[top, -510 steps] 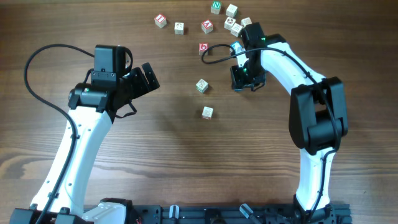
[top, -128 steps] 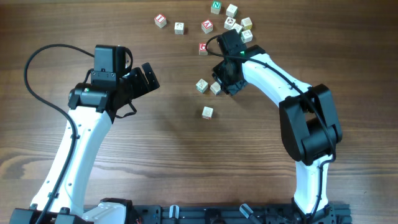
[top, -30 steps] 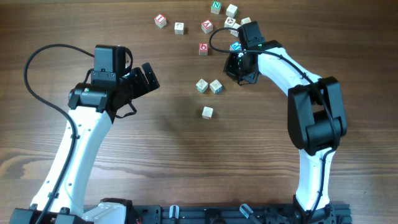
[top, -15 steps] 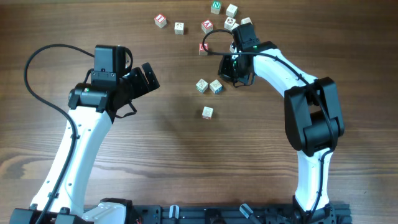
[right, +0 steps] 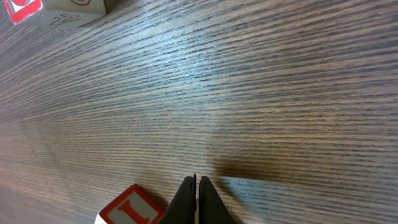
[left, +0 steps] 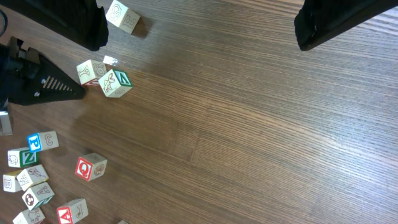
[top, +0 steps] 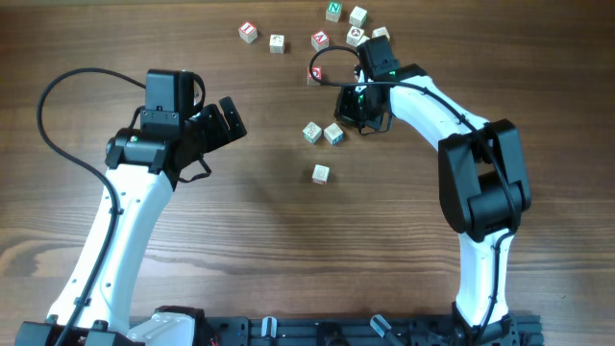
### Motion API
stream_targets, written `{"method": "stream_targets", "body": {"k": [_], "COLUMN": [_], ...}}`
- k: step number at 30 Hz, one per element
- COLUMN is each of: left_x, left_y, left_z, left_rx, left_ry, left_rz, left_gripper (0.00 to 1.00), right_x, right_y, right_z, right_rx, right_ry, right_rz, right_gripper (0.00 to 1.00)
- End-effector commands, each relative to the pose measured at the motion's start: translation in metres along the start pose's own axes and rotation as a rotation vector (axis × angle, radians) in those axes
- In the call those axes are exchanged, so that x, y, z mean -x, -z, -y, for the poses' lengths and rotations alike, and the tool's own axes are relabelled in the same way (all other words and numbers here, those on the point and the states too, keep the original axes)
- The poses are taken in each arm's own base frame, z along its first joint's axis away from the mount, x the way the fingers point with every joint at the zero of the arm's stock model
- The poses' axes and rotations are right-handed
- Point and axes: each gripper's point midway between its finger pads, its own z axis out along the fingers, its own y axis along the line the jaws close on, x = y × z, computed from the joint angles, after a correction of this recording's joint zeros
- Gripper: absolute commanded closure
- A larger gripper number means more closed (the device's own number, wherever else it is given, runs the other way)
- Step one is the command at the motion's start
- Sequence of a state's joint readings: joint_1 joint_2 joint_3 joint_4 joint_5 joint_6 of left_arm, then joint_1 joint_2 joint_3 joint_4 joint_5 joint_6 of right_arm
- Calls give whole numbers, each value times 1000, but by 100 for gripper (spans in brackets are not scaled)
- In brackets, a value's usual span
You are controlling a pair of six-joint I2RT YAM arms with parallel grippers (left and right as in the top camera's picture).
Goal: Form a circle
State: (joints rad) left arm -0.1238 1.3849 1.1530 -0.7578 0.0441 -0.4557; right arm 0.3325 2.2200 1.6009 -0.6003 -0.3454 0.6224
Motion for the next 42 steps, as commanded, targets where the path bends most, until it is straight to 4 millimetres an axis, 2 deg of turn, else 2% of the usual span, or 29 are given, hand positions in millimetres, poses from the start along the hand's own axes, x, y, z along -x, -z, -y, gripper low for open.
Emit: {"method": "stream_targets", "body": {"k": [1, 39, 42], "left_x": [2, 2, 2], "left_y": [-1, -1, -1], "left_z": [1, 1, 1], "left_rx": [-6, -6, -6], "left_ry": [13, 13, 13], "left_rz": [0, 0, 0], "left_gripper": [0, 0, 0], "right_x": [-9, -16, -17], "right_y": [-8, -10, -10], "right_z": [2, -1, 5], "right_rx": [7, -1, -28], "right_ry": [15, 20, 9], "right_rz": [-35, -52, -53], "right_gripper": [95, 95, 95]}}
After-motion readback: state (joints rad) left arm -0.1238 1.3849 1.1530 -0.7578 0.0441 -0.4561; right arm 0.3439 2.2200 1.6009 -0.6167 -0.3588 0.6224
